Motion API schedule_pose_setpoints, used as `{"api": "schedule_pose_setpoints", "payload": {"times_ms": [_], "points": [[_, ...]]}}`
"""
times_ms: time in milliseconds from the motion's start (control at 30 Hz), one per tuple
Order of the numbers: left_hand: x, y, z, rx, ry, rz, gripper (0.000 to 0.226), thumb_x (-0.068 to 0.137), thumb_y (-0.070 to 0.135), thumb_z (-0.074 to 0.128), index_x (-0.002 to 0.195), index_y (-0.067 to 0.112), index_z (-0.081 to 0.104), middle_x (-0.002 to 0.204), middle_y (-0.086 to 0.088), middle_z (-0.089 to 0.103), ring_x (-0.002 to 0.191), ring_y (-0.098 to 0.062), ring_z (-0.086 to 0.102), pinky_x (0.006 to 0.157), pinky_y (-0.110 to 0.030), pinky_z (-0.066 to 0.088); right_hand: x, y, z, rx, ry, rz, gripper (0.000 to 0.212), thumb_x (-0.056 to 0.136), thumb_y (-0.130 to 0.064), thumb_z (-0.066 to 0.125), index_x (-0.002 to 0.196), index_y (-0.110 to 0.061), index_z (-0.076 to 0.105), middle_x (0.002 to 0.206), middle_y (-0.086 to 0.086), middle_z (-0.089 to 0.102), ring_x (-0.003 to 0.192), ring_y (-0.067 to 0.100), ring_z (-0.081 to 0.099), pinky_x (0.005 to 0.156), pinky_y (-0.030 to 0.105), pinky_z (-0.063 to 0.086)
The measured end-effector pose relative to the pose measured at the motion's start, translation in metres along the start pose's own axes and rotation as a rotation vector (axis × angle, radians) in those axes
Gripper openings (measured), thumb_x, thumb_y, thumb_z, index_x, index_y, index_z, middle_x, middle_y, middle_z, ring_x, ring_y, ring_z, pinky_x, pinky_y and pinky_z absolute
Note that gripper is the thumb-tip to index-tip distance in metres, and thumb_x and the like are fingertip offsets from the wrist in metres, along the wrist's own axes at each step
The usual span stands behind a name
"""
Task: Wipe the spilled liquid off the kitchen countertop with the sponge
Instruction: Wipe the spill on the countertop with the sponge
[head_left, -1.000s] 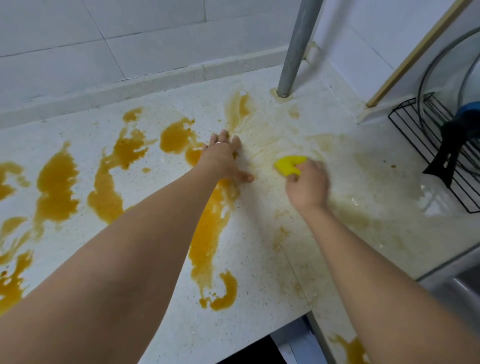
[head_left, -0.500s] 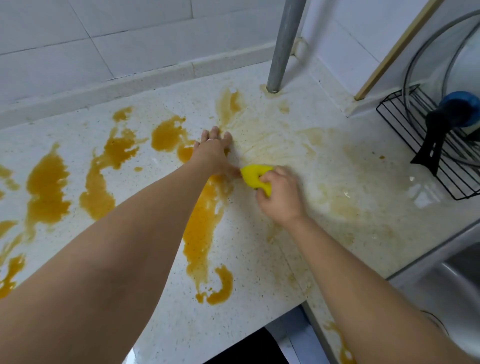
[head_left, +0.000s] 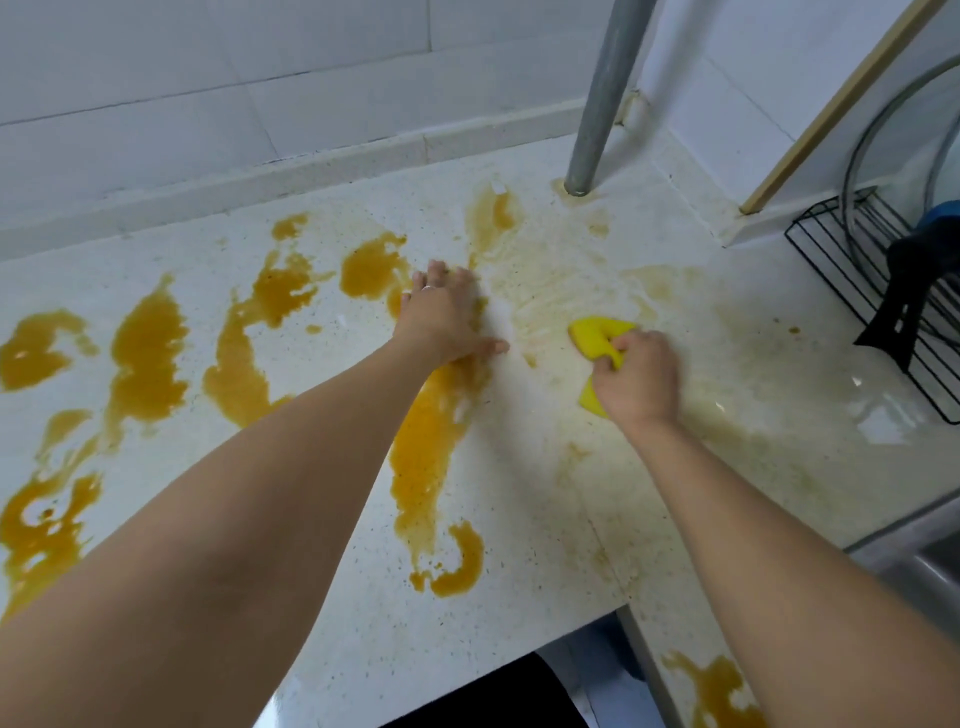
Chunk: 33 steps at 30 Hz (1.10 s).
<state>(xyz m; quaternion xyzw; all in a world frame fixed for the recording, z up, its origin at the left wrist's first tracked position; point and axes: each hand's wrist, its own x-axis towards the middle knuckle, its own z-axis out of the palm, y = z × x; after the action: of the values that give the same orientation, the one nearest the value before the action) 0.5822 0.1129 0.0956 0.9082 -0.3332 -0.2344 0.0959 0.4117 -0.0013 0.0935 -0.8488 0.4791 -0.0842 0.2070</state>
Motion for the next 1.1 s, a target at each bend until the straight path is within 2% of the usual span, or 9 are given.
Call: {"api": "schedule_pose_setpoints", "payload": {"times_ms": [200, 367, 500, 533, 700, 833, 867, 1000, 1100], "points": [[-0.019, -0.046, -0.008, -0.064, 0.112, -0.232, 0.092, 0.083, 0.055, 0.06, 0.152, 0.02, 0.01, 0.158, -0.012, -0.011, 0.146, -0.029, -0.008, 0.118, -0.044, 0.009, -0.027, -0.049, 0.034, 0.029, -0.198, -0.445, 0.029, 0.084, -0.015, 0.058, 0.109, 0.0, 0.063, 0.116, 0.022, 0.054, 0.11, 0.035, 0.05, 0.096, 0.035, 0.036], [-0.028, -0.085, -0.01, 0.019, 0.063, -0.318, 0.083, 0.088, 0.054, 0.052, 0.15, 0.012, 0.015, 0.158, -0.014, 0.0, 0.146, -0.032, 0.001, 0.116, -0.047, 0.02, 0.002, -0.047, 0.031, -0.042, -0.047, -0.184, 0.028, 0.084, -0.011, 0.054, 0.108, 0.0, 0.063, 0.118, 0.022, 0.055, 0.113, 0.033, 0.047, 0.095, 0.034, 0.034], [-0.028, -0.09, -0.005, 0.03, 0.061, -0.302, 0.083, 0.088, 0.054, 0.053, 0.149, 0.011, 0.015, 0.158, -0.013, 0.002, 0.145, -0.032, 0.002, 0.113, -0.048, 0.022, -0.037, -0.085, 0.052, 0.026, -0.299, -0.589, 0.029, 0.087, -0.013, 0.053, 0.112, -0.007, 0.064, 0.122, 0.014, 0.052, 0.114, 0.027, 0.047, 0.097, 0.031, 0.034], [-0.029, -0.09, -0.006, 0.034, 0.059, -0.299, 0.084, 0.087, 0.054, 0.053, 0.149, 0.012, 0.015, 0.158, -0.013, 0.001, 0.145, -0.033, 0.002, 0.114, -0.048, 0.021, -0.035, -0.086, 0.052, 0.012, -0.296, -0.622, 0.028, 0.087, -0.014, 0.053, 0.113, -0.008, 0.064, 0.121, 0.013, 0.053, 0.113, 0.027, 0.048, 0.096, 0.031, 0.035], [-0.028, -0.095, -0.007, 0.014, 0.064, -0.283, 0.083, 0.086, 0.054, 0.055, 0.147, 0.012, 0.019, 0.156, -0.014, 0.006, 0.143, -0.035, 0.006, 0.113, -0.049, 0.022, 0.001, -0.081, 0.049, -0.058, -0.063, -0.289, 0.028, 0.086, -0.013, 0.052, 0.11, -0.005, 0.063, 0.119, 0.019, 0.054, 0.113, 0.031, 0.048, 0.094, 0.033, 0.032], [-0.027, -0.092, -0.007, 0.009, 0.058, -0.281, 0.085, 0.084, 0.053, 0.059, 0.147, 0.012, 0.019, 0.155, -0.015, 0.007, 0.143, -0.036, 0.007, 0.113, -0.049, 0.025, -0.03, -0.104, 0.068, 0.05, -0.231, -0.626, 0.027, 0.081, -0.008, 0.055, 0.105, -0.003, 0.067, 0.114, 0.017, 0.056, 0.107, 0.032, 0.052, 0.092, 0.032, 0.038], [-0.027, -0.092, -0.007, 0.004, 0.062, -0.277, 0.086, 0.084, 0.053, 0.059, 0.148, 0.012, 0.019, 0.156, -0.015, 0.006, 0.143, -0.035, 0.007, 0.113, -0.049, 0.025, -0.025, -0.104, 0.066, 0.028, -0.221, -0.627, 0.027, 0.082, -0.007, 0.055, 0.106, -0.003, 0.066, 0.114, 0.018, 0.057, 0.107, 0.032, 0.052, 0.093, 0.033, 0.037], [-0.03, -0.095, -0.006, -0.014, 0.08, -0.26, 0.084, 0.085, 0.054, 0.058, 0.147, 0.013, 0.02, 0.157, -0.013, 0.003, 0.143, -0.033, 0.005, 0.114, -0.048, 0.022, 0.014, -0.098, 0.053, -0.084, -0.066, -0.272, 0.032, 0.087, -0.011, 0.05, 0.117, -0.004, 0.06, 0.124, 0.02, 0.052, 0.117, 0.034, 0.046, 0.099, 0.036, 0.031], [-0.028, -0.094, -0.007, -0.012, 0.076, -0.267, 0.085, 0.086, 0.052, 0.057, 0.149, 0.013, 0.015, 0.157, -0.013, 0.002, 0.144, -0.034, 0.004, 0.116, -0.047, 0.019, -0.016, -0.125, 0.067, -0.057, -0.25, -0.563, 0.034, 0.087, -0.011, 0.05, 0.12, -0.008, 0.059, 0.13, 0.013, 0.048, 0.118, 0.029, 0.043, 0.102, 0.032, 0.031]]}}
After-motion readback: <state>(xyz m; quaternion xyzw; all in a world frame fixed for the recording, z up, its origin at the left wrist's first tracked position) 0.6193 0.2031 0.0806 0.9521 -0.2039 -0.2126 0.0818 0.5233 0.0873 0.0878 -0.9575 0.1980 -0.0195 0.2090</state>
